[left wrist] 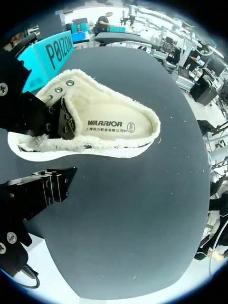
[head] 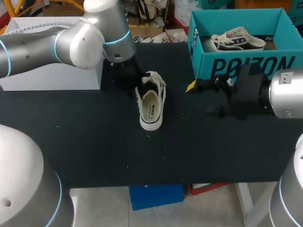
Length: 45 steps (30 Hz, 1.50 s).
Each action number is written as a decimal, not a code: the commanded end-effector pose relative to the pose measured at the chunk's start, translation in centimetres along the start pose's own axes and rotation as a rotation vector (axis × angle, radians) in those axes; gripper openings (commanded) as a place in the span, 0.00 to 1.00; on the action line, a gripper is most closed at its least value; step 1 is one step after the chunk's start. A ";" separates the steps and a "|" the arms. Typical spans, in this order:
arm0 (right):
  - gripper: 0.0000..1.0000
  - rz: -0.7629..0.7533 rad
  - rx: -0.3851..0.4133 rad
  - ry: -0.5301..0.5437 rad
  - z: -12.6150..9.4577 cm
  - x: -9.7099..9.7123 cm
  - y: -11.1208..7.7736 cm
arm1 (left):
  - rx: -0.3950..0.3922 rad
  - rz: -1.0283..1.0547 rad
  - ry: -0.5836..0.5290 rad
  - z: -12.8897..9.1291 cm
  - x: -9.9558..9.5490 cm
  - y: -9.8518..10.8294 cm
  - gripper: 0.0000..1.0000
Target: Take the shoe out of the shoebox, open the shoe tongue, remove and reinsert the insole, then place the shoe into the shoebox
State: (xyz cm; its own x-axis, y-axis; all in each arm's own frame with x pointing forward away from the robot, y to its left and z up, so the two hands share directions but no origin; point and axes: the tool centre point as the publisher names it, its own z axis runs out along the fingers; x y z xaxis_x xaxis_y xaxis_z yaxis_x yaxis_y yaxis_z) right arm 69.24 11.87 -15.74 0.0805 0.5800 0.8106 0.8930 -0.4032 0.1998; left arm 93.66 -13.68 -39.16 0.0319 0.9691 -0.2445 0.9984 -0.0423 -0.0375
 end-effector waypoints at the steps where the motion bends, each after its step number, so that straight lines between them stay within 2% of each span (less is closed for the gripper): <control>1: 1.00 0.000 -0.001 -0.002 0.0 0.0 -0.1 | 0.000 0.008 0.011 0.9 -0.2 0.2 0.26; 5: 1.00 0.000 -0.001 -0.002 0.0 0.0 -0.1 | -0.001 0.016 0.016 1.4 -0.3 0.5 0.22; 12: 1.00 0.000 -0.001 -0.002 0.0 0.0 -0.1 | 0.000 0.028 0.038 2.2 -0.4 0.6 0.25; 15: 1.00 0.000 -0.001 -0.002 0.0 0.0 -0.1 | 0.001 0.028 0.038 2.4 -0.5 0.7 0.11; 16: 1.00 0.000 -0.001 -0.002 0.0 0.0 -0.1 | 0.001 0.029 0.037 2.4 -0.5 0.7 0.00; 26: 1.00 0.000 -0.001 -0.002 0.0 0.0 -0.1 | -0.003 0.055 0.040 1.4 -0.6 0.8 0.00; 30: 1.00 0.000 -0.001 -0.002 0.0 0.0 -0.1 | -0.001 0.056 0.025 0.1 -0.9 0.6 0.00; 35: 1.00 0.000 -0.001 -0.002 0.0 0.0 -0.1 | -0.023 0.057 0.001 -2.7 -1.5 0.7 0.00; 45: 1.00 0.000 -0.001 -0.002 0.0 0.0 -0.1 | -0.076 0.019 -0.060 -9.7 -3.4 0.3 0.00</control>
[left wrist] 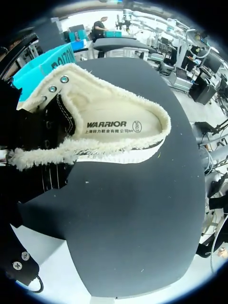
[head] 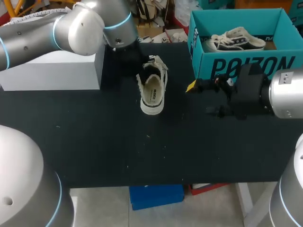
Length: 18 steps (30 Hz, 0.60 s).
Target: Take the shoe out of the shoebox, open the shoe tongue, remove and reinsert the insole, then place the shoe into the shoebox
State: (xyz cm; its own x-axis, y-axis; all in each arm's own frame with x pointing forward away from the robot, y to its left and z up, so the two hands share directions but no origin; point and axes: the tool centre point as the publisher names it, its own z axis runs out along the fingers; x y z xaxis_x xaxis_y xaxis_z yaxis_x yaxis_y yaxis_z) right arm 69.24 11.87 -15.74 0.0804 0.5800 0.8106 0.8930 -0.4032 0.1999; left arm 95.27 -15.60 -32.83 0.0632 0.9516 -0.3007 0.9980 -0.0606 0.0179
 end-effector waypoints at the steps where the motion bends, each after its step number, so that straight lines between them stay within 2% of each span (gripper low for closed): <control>1: 1.00 0.000 -0.001 -0.002 0.0 0.0 -0.1 | -0.039 -0.022 0.001 -4.7 -0.4 -1.0 0.00; 6: 1.00 0.000 -0.001 -0.002 0.0 0.0 -0.1 | -0.087 -0.112 -0.004 -7.8 -0.5 -0.5 0.00; 13: 1.00 0.000 -0.001 -0.002 0.0 0.0 -0.1 | -0.158 -0.303 -0.028 -11.6 1.2 0.2 0.00; 16: 1.00 0.000 -0.001 -0.002 0.0 0.0 -0.1 | -0.190 -0.369 -0.059 -13.4 2.5 0.5 0.00; 18: 1.00 0.000 -0.001 -0.002 0.0 0.0 -0.1 | -0.220 -0.441 -0.080 -14.8 4.8 1.1 0.00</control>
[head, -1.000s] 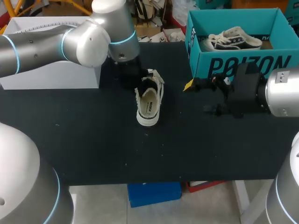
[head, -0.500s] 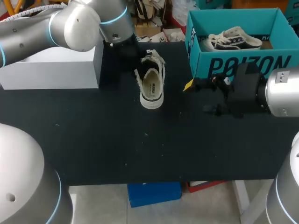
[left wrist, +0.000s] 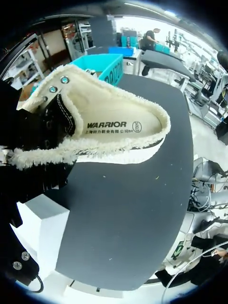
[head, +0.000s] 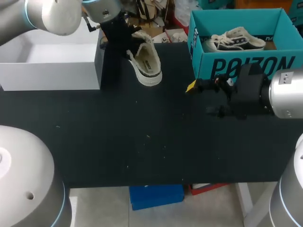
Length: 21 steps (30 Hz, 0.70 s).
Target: Take the shoe out of the shoebox, open the shoe tongue, remove and reinsert the insole, then place the shoe into the shoebox
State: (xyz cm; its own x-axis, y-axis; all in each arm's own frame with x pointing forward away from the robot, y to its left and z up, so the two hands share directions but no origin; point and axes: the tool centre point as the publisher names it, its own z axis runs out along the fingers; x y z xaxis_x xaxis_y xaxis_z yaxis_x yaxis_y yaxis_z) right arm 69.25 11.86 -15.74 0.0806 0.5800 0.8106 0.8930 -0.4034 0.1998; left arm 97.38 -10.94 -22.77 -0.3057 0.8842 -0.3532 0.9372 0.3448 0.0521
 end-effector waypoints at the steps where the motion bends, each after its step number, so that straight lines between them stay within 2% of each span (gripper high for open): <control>1: 1.00 0.000 -0.001 -0.001 0.0 0.0 -0.1 | -0.056 -0.093 -0.051 -4.4 3.9 1.6 0.00; 5: 1.00 0.000 -0.001 -0.001 0.0 0.0 -0.1 | -0.093 -0.219 -0.073 -6.1 7.8 4.2 0.00; 12: 1.00 0.000 -0.001 -0.001 0.0 0.0 -0.1 | -0.149 -0.433 -0.094 -8.7 15.9 8.6 0.00; 21: 1.00 0.000 -0.001 -0.001 0.0 0.0 -0.1 | -0.188 -0.593 -0.076 -9.9 23.9 12.9 0.00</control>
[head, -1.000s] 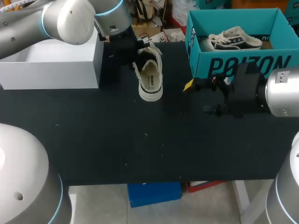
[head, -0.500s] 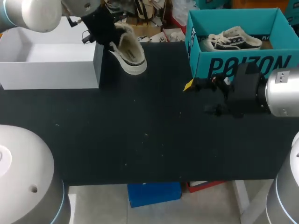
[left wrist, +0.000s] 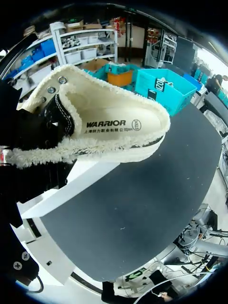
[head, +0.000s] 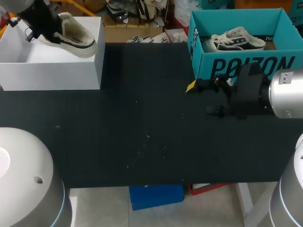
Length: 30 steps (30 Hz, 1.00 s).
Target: Take the shoe out of the shoebox, open the shoe tongue, remove and reinsert the insole, then place the shoe into the shoebox
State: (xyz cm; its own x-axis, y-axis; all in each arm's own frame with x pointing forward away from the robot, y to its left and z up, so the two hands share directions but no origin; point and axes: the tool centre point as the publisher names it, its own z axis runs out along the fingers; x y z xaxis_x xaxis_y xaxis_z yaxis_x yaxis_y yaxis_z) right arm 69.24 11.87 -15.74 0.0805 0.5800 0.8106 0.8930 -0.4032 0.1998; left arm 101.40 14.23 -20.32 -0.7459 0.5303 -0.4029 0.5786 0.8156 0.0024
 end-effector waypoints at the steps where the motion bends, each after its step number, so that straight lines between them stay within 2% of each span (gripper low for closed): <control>1: 1.00 0.000 -0.001 -0.001 0.0 0.0 -0.1 | 0.001 -0.036 -0.037 -0.1 3.3 3.2 0.00; 6: 1.00 0.000 -0.001 -0.001 0.0 0.0 -0.1 | -0.018 -0.097 -0.030 0.9 5.0 6.1 0.00; 29: 1.00 0.000 -0.001 -0.001 0.0 0.0 -0.1 | -0.021 -0.102 -0.029 0.9 5.1 6.2 0.00; 30: 1.00 0.000 -0.001 -0.001 0.0 0.0 -0.1 | -0.047 -0.107 -0.016 1.4 5.1 6.5 0.00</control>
State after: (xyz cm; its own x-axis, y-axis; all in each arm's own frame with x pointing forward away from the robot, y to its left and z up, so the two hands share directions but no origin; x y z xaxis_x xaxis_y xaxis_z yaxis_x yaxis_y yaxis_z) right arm 69.24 11.87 -15.73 0.0805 0.5800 0.8106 0.8930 -0.4032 0.1999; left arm 101.55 21.88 -23.38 -0.7923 0.4375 -0.4253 0.4919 0.8704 -0.0209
